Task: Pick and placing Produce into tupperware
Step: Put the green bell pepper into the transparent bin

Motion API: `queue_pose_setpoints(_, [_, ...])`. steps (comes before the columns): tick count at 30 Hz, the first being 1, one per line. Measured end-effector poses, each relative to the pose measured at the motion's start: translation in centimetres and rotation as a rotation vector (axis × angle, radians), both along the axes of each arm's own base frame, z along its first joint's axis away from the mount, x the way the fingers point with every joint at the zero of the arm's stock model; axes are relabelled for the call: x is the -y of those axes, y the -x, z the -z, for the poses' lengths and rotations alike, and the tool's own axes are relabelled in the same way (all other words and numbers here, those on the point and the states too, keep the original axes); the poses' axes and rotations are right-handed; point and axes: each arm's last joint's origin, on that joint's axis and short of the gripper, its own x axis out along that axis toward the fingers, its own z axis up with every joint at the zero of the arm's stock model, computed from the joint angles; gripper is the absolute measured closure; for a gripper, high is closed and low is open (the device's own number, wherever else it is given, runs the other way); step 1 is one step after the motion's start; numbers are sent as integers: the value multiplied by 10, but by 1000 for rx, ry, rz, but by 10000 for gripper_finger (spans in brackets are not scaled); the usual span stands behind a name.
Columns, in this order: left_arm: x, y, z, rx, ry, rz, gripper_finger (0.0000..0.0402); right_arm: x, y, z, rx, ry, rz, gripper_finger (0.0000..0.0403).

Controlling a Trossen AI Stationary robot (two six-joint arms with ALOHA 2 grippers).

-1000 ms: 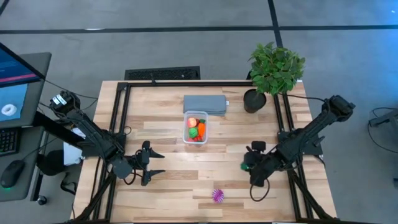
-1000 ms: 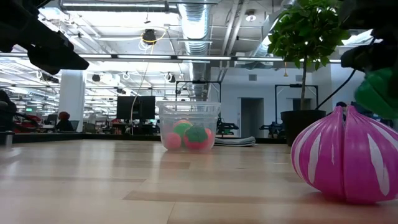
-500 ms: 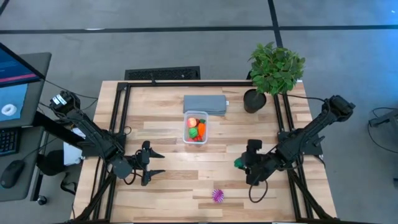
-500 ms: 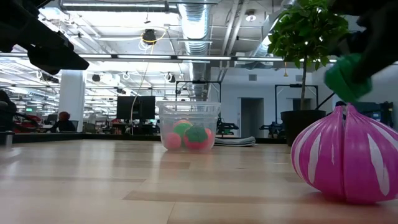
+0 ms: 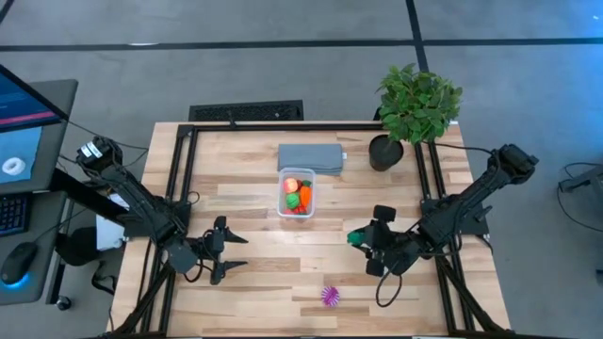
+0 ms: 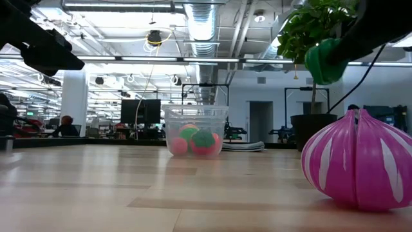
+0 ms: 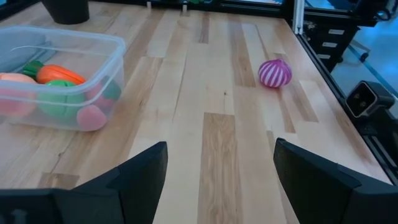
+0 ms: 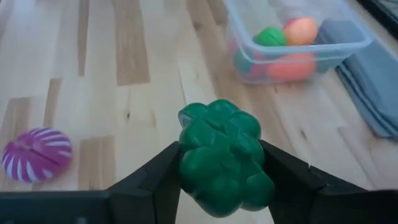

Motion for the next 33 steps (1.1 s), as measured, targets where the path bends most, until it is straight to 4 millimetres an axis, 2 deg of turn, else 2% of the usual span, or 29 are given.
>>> queue_pose_setpoints(27, [9, 9, 0, 14, 0, 32, 120, -15, 6, -10, 250, 150, 129, 188])
queue_pose_setpoints(33, [9, 9, 0, 14, -1, 32, 120, -11, 7, 6, 304, 176, 184, 185])
